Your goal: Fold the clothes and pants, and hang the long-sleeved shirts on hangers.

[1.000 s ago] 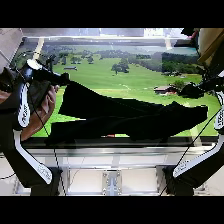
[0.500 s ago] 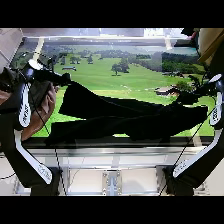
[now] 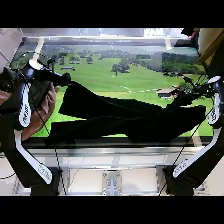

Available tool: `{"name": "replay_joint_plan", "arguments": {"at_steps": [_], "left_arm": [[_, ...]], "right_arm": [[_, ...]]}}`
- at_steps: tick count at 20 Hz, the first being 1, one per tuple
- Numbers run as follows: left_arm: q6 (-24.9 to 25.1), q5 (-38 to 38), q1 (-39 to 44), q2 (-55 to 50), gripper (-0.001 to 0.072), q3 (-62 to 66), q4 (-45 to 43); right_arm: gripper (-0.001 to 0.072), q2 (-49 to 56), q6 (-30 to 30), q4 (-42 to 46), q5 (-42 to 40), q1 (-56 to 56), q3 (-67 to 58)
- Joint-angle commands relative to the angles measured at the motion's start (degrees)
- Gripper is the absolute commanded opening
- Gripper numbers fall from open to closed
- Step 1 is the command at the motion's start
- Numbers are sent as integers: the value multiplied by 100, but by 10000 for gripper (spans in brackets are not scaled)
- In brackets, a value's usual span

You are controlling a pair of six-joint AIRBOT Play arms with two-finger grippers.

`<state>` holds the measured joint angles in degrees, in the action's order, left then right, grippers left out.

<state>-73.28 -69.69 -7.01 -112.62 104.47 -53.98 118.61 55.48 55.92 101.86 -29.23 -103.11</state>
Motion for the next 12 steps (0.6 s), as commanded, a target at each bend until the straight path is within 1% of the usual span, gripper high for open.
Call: {"name": "replay_joint_plan", "arguments": {"at_steps": [1,2,3,5,9,10,11,12], "left_arm": [[-2,0,-4,-2,6,4,-7],[-2,0,-2,-2,6,4,-7],[-2,-2,-2,-2,6,4,-4],[-2,0,-2,-2,6,4,-4],[0,0,-2,-2,6,4,-4],[-2,0,-2,-2,6,4,-4],[-2,2,-2,-2,6,4,-7],[-2,2,-2,-2,6,4,-4]], "right_arm": [[229,-68,-52,-256,361,4,-2],[333,-101,-37,-258,358,4,-2],[454,-129,87,-260,358,4,-2],[454,-162,107,-177,356,4,-2],[444,-160,450,245,358,7,-2],[398,-160,450,330,356,11,-2],[316,-157,448,426,356,37,0],[273,-157,448,549,356,52,0]]}}
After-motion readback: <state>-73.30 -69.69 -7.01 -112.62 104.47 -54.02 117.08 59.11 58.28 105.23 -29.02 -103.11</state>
